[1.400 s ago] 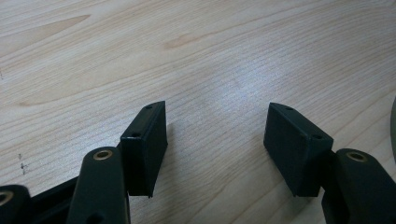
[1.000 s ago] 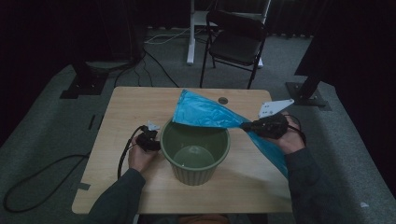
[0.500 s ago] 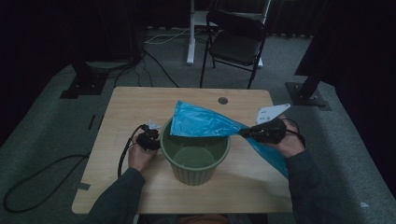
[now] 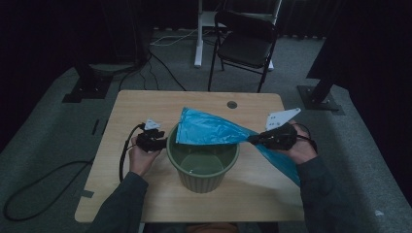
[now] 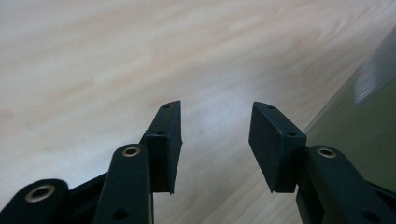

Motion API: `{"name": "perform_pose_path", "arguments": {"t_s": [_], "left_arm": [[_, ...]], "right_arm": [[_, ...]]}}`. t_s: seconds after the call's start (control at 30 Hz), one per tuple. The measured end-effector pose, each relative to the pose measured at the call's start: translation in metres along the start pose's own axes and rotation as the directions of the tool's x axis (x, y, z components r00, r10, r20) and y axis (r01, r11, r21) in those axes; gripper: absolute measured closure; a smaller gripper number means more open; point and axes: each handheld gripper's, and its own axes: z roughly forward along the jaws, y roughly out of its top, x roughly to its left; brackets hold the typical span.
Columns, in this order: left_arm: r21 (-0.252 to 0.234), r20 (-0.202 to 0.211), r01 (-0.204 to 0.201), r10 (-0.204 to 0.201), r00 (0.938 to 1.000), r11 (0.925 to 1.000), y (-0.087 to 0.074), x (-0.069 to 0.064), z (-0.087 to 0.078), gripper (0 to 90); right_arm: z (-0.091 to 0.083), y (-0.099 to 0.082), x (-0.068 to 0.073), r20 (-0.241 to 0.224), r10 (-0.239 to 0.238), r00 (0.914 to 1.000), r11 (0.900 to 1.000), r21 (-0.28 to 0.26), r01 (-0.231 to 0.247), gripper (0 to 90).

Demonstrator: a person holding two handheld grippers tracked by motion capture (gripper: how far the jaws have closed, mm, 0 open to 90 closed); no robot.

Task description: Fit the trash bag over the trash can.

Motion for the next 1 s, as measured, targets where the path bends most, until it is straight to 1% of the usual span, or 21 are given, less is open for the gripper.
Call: {"name": "perform_pose_path", "arguments": {"t_s": [0.03,0.1,0.37,0.47,0.57,0.7,0.73,0.77,0.8,0.93,0.97,1.0], "left_arm": [[-0.023,0.002,-0.016,0.016,0.9999,0.9996,0.006,-0.002,-0.007,54.3],[-0.037,0.01,-0.024,0.024,0.9997,0.999,0.01,-0.003,-0.013,54.3],[-0.082,0.017,-0.059,0.061,0.998,0.9949,0.027,-0.004,-0.033,54.3],[-0.1,0.028,-0.073,0.077,0.9967,0.9922,0.034,-0.004,-0.042,54.3],[-0.119,0.029,-0.081,0.085,0.9959,0.9896,0.041,-0.005,-0.051,54.3],[-0.156,0.041,-0.088,0.095,0.9946,0.9839,0.05,-0.007,-0.062,54.3],[-0.165,0.045,-0.092,0.101,0.9939,0.982,0.052,-0.008,-0.064,54.0],[-0.165,0.045,-0.092,0.101,0.9939,0.982,0.052,-0.008,-0.064,53.8],[-0.182,0.069,-0.089,0.104,0.9922,0.9793,0.057,-0.01,-0.069,53.8],[-0.208,0.084,-0.093,0.113,0.9901,0.9737,0.065,-0.013,-0.075,53.5],[-0.208,0.084,-0.093,0.113,0.9901,0.9737,0.065,-0.013,-0.075,53.3],[-0.215,0.102,-0.089,0.113,0.9884,0.9725,0.068,-0.014,-0.076,53.3]], "right_arm": [[0.0,0.0,0.0,-0.001,0.001,1.0,1.0,0.003,-0.001,89.5],[0.0,0.001,-0.001,0.0,0.0,1.0,1.0,0.009,0.0,89.5],[-0.001,0.003,0.0,-0.003,-0.007,1.0,0.9997,0.022,0.007,89.5],[-0.002,0.003,0.0,-0.004,-0.008,1.0,0.9997,0.023,0.008,89.6],[-0.002,0.003,0.001,-0.008,-0.012,0.9999,0.9995,0.028,0.013,89.5],[-0.001,0.003,0.003,-0.016,-0.024,0.9996,0.999,0.037,0.025,89.5],[-0.001,0.003,0.003,-0.017,-0.025,0.9996,0.9989,0.038,0.025,89.5],[-0.001,0.003,0.003,-0.017,-0.025,0.9996,0.9989,0.038,0.025,89.5],[-0.001,0.003,0.003,-0.019,-0.025,0.9995,0.999,0.037,0.026,89.5],[0.0,0.006,0.005,-0.024,-0.034,0.9991,0.9987,0.039,0.035,89.5],[0.0,0.006,0.005,-0.024,-0.034,0.9991,0.9987,0.039,0.035,89.5],[0.0,0.006,0.005,-0.025,-0.037,0.999,0.9985,0.039,0.038,89.5]]}}
